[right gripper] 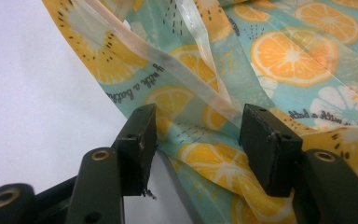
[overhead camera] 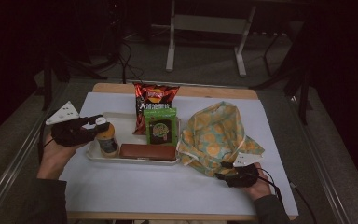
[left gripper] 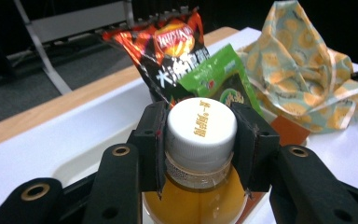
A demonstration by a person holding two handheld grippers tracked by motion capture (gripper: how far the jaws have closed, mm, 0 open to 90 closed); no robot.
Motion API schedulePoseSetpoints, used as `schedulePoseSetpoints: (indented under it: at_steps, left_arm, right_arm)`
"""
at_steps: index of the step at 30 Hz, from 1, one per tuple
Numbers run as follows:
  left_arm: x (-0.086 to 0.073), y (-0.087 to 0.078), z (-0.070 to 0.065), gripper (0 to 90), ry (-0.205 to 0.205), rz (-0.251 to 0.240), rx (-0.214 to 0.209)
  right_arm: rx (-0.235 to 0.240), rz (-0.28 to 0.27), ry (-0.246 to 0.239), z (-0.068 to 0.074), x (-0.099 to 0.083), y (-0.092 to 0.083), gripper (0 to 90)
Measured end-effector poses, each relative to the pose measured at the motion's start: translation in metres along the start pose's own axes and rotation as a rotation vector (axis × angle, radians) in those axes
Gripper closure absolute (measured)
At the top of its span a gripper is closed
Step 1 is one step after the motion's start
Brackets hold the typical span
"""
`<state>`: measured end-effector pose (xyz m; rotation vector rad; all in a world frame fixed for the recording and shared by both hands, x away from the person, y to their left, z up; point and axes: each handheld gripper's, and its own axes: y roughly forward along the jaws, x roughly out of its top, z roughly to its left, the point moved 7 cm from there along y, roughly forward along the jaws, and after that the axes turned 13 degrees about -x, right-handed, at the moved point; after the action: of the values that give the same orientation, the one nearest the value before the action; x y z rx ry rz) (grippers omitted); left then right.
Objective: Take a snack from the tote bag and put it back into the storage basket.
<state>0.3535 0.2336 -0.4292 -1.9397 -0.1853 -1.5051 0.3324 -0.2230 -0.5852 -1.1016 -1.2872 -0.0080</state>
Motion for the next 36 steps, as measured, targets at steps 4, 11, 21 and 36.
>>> schedulePoseSetpoints:
  at_steps: [4, 11, 21, 36]
  left_arm:
    - [-0.010, 0.007, 0.004, 58.0, -0.007, 0.023, -0.010]
    - [-0.023, 0.017, 0.008, 57.9, -0.006, 0.048, -0.048]
    - [-0.026, 0.014, 0.008, 51.7, -0.072, -0.016, -0.013]
    - [-0.025, 0.017, -0.013, 56.2, -0.079, -0.008, 0.258]
  right_arm:
    - [0.000, 0.001, -0.001, 0.000, 0.000, 0.000, 45.8]
    - [0.001, 0.001, 0.002, 0.000, 0.000, 0.000, 45.8]
    - [-0.001, 0.001, 0.000, 0.000, 0.000, 0.000, 45.8]
    - [-0.002, 0.000, 0.000, 0.000, 0.000, 0.000, 45.8]
